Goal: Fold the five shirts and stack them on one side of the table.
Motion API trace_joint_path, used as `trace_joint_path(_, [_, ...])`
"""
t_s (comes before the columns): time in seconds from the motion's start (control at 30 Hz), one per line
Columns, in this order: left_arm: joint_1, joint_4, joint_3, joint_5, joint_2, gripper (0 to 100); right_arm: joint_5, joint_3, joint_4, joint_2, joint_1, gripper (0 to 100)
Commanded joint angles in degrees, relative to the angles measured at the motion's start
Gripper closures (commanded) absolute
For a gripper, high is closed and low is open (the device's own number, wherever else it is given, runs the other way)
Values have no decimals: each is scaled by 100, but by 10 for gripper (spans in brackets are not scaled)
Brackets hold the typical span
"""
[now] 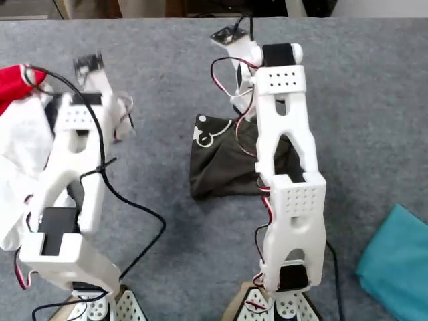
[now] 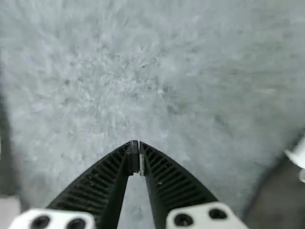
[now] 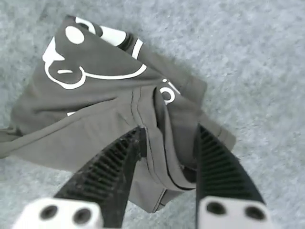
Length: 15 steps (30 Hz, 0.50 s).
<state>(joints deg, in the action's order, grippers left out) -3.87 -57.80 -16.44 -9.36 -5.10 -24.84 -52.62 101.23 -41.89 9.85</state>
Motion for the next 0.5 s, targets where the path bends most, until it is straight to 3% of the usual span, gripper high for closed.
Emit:
trace_joint_path(0.0, [-88, 1582, -958, -202, 312, 980, -9, -31, -97, -127, 84, 816])
trace_joint_path(0.47, [-220, 1732, -967, -246, 295, 980, -44, -523, -211, -1086, 347, 819])
